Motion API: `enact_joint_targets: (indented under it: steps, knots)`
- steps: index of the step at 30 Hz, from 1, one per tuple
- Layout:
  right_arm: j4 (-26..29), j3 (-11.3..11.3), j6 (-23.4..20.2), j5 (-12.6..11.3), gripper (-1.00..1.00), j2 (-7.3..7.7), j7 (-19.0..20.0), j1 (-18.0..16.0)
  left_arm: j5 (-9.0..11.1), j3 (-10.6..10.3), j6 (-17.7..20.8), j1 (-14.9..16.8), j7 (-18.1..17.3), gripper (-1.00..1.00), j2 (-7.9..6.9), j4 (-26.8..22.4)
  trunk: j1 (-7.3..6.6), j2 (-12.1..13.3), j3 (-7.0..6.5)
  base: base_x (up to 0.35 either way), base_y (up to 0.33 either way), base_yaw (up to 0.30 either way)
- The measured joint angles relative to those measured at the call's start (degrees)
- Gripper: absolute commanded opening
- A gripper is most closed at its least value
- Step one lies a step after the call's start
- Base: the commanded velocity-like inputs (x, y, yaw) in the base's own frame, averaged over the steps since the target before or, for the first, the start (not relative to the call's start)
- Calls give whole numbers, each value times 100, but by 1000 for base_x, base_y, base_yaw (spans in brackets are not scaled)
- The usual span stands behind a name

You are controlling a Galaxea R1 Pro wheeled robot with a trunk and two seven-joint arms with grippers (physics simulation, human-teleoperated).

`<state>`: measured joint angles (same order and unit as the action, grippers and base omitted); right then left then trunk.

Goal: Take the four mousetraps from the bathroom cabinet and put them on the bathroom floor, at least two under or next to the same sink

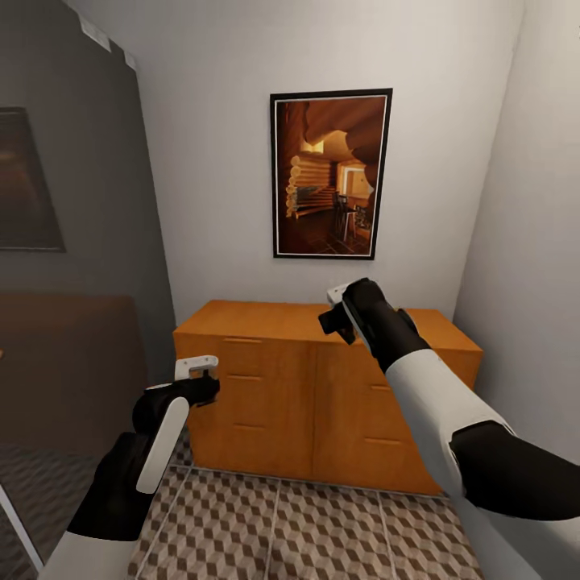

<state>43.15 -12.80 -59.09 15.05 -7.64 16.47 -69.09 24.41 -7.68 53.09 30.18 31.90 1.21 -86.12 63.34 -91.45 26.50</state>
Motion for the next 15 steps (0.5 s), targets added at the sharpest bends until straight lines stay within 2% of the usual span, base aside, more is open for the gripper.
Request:
enact_joint_targets:
  steps: [15]
  knots:
    - [-4,15,30,11,-100,26,0,440,74,-1,3,0,-9,-100,1,58,0,0,0,-5,0,0]
